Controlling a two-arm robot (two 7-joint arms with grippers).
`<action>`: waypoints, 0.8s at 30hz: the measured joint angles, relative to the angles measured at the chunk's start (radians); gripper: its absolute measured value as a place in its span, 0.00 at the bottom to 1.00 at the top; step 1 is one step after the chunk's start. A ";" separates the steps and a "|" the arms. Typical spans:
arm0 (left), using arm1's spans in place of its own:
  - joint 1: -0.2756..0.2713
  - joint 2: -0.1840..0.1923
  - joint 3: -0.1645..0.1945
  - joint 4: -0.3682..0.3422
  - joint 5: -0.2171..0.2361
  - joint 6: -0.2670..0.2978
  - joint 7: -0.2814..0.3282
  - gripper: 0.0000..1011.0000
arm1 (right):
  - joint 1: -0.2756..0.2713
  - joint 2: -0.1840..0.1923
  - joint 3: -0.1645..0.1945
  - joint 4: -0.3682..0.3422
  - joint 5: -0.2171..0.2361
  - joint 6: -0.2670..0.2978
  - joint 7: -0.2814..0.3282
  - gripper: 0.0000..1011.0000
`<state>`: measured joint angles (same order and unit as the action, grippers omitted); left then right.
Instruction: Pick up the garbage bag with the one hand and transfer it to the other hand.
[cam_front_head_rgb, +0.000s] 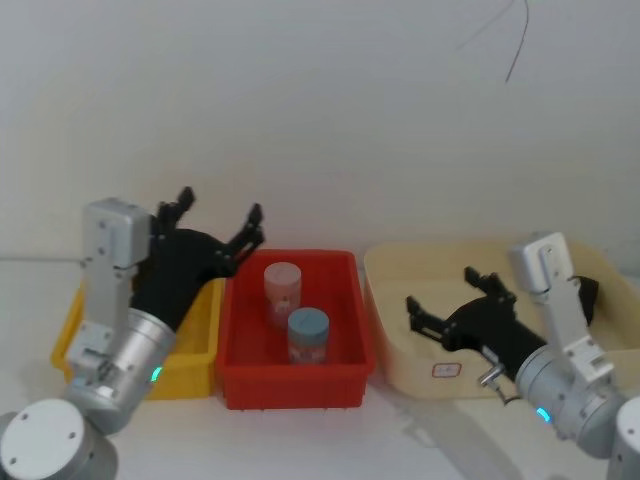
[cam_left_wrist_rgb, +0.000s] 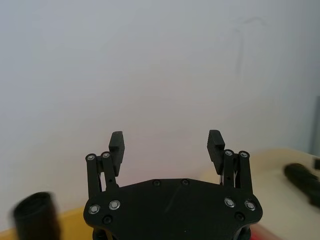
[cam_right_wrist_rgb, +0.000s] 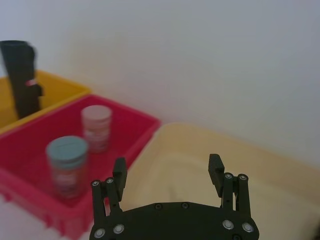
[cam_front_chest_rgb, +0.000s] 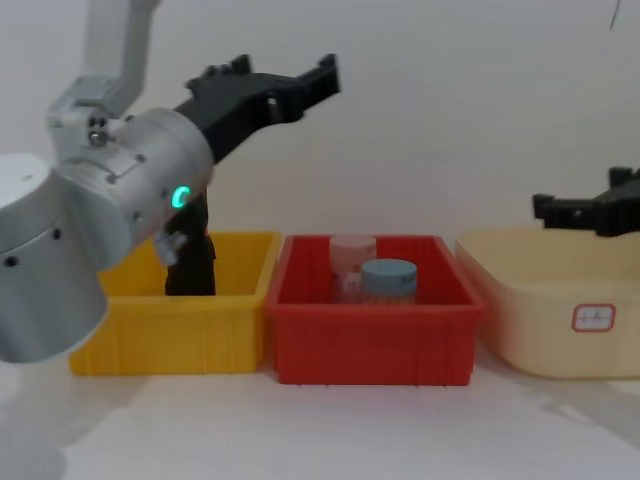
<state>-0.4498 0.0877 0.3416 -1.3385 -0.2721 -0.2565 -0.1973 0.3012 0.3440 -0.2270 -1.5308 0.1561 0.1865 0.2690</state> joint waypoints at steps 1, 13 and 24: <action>0.009 0.003 -0.012 -0.008 0.003 -0.005 0.017 0.99 | -0.003 -0.002 -0.003 -0.001 0.002 0.000 0.003 0.99; 0.067 0.017 -0.111 -0.059 0.020 -0.044 0.123 0.99 | -0.022 -0.028 -0.057 -0.008 0.033 0.002 0.058 0.99; 0.095 0.022 -0.171 -0.082 0.024 -0.068 0.177 0.99 | 0.032 -0.057 -0.090 0.047 0.066 0.012 0.103 0.99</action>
<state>-0.3546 0.1100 0.1706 -1.4206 -0.2480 -0.3244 -0.0203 0.3329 0.2866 -0.3167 -1.4837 0.2218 0.1987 0.3725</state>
